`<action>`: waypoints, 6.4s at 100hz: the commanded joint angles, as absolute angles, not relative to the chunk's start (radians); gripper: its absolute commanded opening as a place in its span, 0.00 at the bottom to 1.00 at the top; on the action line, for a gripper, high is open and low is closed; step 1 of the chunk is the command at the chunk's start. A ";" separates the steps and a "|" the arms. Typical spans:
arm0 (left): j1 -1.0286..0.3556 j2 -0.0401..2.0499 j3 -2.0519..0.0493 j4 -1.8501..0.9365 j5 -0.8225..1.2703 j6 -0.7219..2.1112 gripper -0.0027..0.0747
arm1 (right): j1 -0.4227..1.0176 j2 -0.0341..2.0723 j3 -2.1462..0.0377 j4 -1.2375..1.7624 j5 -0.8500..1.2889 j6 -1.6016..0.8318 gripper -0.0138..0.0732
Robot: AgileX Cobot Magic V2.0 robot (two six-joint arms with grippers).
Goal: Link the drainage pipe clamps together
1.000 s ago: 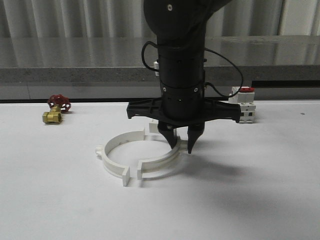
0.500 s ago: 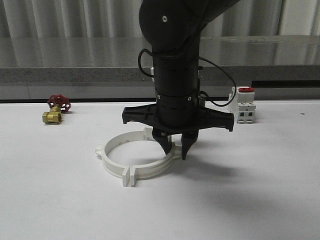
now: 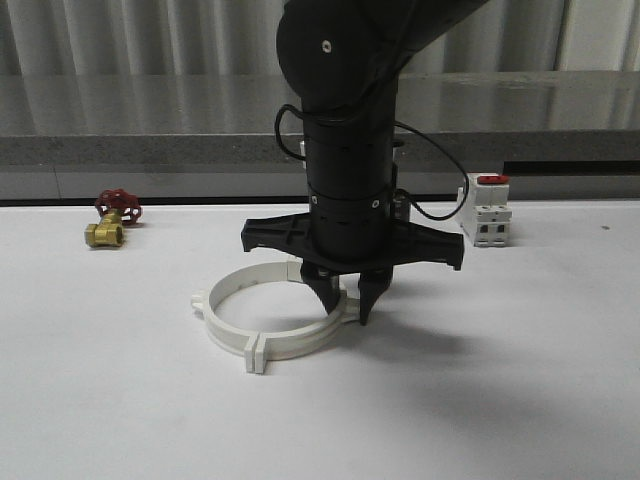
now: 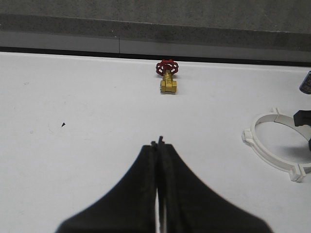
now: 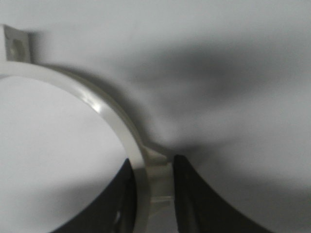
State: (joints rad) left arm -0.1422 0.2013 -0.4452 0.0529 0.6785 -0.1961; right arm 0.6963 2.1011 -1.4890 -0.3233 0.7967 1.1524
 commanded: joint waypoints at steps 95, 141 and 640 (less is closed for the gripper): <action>-0.141 0.210 -0.472 0.056 0.607 -0.195 0.01 | 0.694 2.041 -1.563 -0.346 0.856 1.088 0.76; -0.141 0.210 -0.472 0.056 0.607 -0.195 0.01 | 0.677 1.894 -1.656 -0.347 0.921 0.888 0.76; -0.141 0.210 -0.472 0.056 0.605 -0.195 0.01 | -0.074 -0.030 0.011 -0.044 -0.012 0.096 0.08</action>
